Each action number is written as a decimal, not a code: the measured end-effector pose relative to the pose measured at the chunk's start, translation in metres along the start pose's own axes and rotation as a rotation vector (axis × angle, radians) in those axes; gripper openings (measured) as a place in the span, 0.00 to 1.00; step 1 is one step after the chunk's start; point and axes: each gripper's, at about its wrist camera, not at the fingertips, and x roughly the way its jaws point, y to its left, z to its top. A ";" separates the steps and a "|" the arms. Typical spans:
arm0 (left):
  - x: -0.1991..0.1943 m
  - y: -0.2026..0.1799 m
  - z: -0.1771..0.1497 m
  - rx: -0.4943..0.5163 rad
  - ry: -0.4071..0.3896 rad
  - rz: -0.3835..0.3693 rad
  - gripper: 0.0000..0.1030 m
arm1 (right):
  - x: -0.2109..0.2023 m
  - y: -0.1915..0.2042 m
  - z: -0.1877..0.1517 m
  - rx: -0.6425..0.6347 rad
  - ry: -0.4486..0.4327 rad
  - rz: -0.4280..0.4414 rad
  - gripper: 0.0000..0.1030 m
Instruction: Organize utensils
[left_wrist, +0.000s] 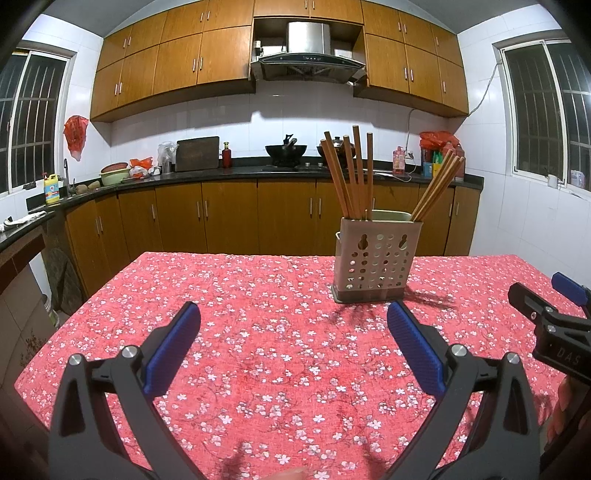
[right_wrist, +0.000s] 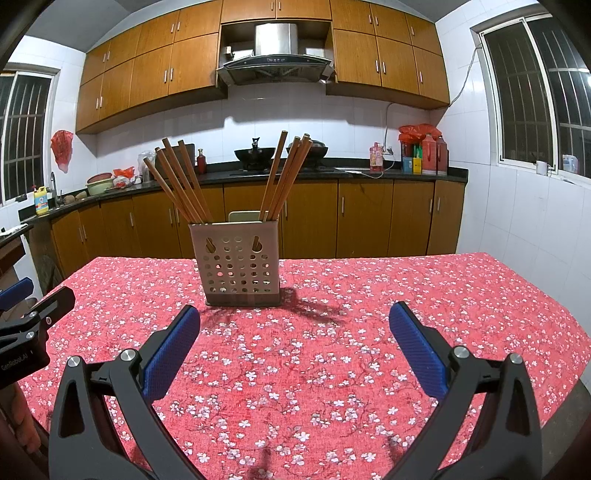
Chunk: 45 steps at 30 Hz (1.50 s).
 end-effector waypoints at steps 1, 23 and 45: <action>0.000 0.000 0.000 0.000 0.000 0.000 0.96 | 0.000 0.000 0.000 0.000 0.000 0.000 0.98; 0.003 -0.001 -0.004 -0.001 0.010 -0.003 0.96 | 0.003 0.002 -0.003 0.000 0.011 0.004 0.98; 0.005 0.000 -0.003 0.000 0.010 0.003 0.96 | 0.003 0.002 -0.003 0.003 0.021 0.008 0.98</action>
